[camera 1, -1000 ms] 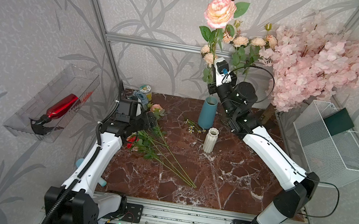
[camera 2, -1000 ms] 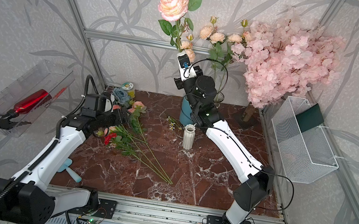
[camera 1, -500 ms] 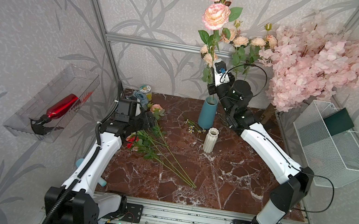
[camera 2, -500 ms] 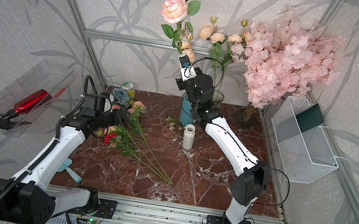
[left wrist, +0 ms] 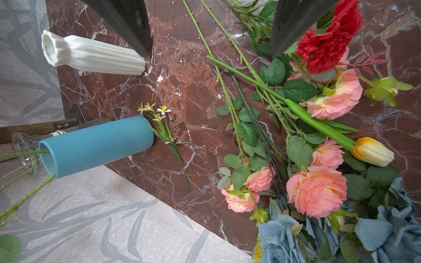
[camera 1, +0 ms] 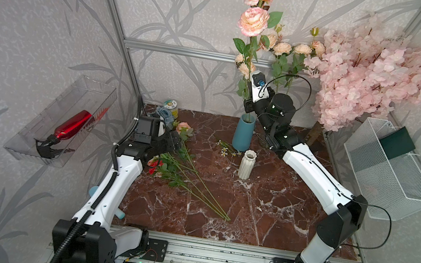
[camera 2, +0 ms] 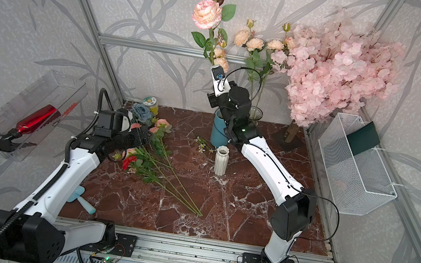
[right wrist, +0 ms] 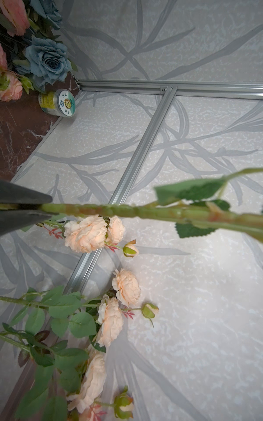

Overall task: Place the pink flowers into the vase
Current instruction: Place the flower in the vase.

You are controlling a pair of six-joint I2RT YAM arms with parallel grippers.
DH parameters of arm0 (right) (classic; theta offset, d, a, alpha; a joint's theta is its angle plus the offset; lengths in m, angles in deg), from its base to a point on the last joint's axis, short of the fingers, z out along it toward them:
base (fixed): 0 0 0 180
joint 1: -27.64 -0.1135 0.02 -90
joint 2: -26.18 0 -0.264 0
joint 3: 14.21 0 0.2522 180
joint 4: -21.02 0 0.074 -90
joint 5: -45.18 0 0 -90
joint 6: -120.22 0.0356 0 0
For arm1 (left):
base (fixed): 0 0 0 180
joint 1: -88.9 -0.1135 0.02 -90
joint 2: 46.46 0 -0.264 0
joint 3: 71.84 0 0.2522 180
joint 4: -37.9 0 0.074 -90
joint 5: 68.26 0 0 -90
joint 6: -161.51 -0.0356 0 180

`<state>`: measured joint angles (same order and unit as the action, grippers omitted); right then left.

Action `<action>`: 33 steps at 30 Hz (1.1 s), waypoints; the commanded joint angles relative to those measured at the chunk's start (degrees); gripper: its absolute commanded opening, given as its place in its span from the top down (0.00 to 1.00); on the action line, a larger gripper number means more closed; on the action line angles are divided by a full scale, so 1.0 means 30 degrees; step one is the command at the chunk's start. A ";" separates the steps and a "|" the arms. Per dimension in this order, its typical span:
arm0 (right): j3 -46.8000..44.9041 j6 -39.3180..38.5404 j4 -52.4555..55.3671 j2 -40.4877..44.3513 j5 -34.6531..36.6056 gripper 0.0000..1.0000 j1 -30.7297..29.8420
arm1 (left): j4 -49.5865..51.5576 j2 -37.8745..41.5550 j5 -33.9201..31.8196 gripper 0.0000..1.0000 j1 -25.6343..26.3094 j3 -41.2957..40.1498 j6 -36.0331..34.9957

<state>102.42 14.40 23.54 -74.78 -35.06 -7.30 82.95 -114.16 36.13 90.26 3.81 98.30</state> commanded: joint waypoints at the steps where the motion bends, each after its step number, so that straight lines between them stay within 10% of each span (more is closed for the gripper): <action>1: -0.0220 0.0554 -0.0053 0.0029 -0.0170 1.00 0.0205 | 0.0117 0.0285 -0.0293 0.17 -0.0067 0.0681 0.0106; 33: -0.2214 0.1183 0.1654 0.0354 -0.0453 1.00 0.1333 | 0.0088 0.0181 -0.0152 0.17 -0.0059 0.0640 0.0183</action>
<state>94.27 17.07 26.78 -74.72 -36.13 -3.87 82.92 -114.16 36.16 90.26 3.81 98.56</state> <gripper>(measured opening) 0.069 0.827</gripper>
